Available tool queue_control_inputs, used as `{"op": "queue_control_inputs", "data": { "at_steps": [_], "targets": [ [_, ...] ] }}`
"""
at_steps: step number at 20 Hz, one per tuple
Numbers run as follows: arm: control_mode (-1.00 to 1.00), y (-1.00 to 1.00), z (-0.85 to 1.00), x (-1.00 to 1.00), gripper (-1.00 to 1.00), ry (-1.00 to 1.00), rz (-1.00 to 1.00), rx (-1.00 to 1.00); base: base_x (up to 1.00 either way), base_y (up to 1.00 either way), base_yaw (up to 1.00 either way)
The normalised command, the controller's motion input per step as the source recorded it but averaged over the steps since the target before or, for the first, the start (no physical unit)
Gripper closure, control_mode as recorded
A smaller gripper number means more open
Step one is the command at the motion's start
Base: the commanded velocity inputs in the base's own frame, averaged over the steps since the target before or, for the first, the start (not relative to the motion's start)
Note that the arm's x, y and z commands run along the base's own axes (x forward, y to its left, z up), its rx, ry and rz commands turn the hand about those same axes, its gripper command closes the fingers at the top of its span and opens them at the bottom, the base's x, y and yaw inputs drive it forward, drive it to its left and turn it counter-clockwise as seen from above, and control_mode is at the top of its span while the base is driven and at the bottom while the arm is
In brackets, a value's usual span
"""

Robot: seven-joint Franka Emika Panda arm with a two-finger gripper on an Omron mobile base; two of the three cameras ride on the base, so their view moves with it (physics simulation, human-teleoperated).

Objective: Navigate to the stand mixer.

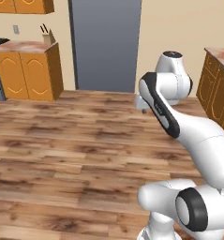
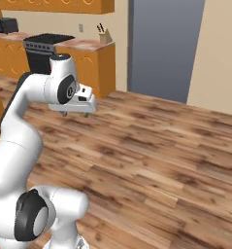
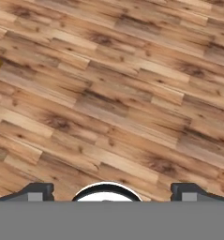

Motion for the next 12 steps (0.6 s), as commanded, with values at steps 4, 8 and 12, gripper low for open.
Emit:
{"op": "queue_control_inputs", "data": {
  "at_steps": [4, 8, 12],
  "targets": [
    [1.0, 0.0, 0.0, 0.0, -1.0, 0.0, 0.0, 0.0, 0.46, 0.0, -0.01],
    [1.0, 0.0, 0.0, 0.0, -1.0, 0.0, 0.0, 0.0, 1.0, 0.0, -0.02],
    [1.0, 0.0, 0.0, 0.0, -1.0, 0.0, 0.0, 0.0, 1.0, 0.0, 0.0]
  ]
}}
